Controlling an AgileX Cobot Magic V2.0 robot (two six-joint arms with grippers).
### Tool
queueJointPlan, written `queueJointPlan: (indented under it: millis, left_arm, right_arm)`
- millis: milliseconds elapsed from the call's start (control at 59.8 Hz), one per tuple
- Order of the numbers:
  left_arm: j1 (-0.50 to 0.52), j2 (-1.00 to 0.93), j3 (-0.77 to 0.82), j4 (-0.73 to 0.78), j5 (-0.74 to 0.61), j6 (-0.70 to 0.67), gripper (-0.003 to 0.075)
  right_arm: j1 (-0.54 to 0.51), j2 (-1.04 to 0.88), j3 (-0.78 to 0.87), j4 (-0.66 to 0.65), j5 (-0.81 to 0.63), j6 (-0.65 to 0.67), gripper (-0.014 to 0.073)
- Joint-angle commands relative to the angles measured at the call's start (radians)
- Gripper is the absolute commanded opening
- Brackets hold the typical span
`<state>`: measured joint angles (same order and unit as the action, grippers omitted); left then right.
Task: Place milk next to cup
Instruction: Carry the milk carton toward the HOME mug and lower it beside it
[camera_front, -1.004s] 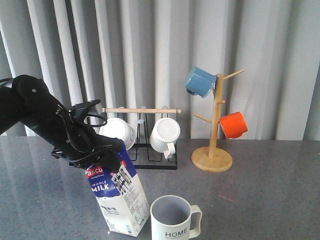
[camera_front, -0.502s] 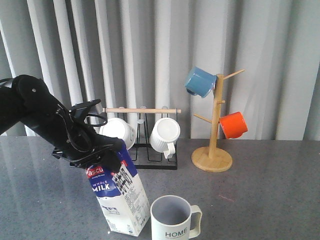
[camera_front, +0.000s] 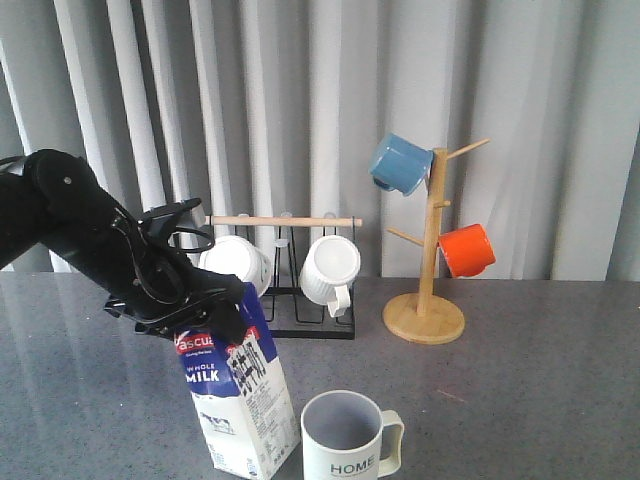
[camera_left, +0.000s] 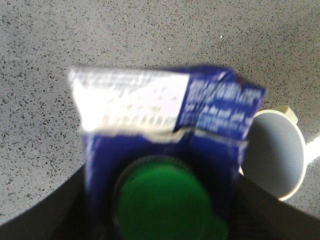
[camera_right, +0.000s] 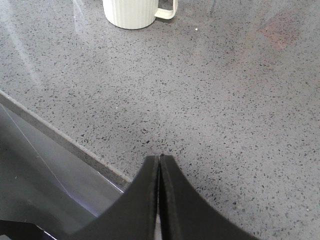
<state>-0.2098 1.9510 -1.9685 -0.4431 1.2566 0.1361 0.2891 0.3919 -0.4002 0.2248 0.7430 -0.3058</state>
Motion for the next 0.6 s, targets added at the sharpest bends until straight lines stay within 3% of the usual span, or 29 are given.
queueJointPlan:
  millis: [0,586]
  left_arm:
    - [-0.003,-0.053,-0.028,-0.045,-0.003,0.001,0.047]
    - [-0.003,-0.071,-0.028,-0.096,-0.003,-0.027,0.0476]
  right_arm:
    - [-0.003,0.008,-0.026,0.004,-0.061,0.001,-0.0004]
    - [-0.003,0.008,-0.026,0.003,-0.062,0.001,-0.0004]
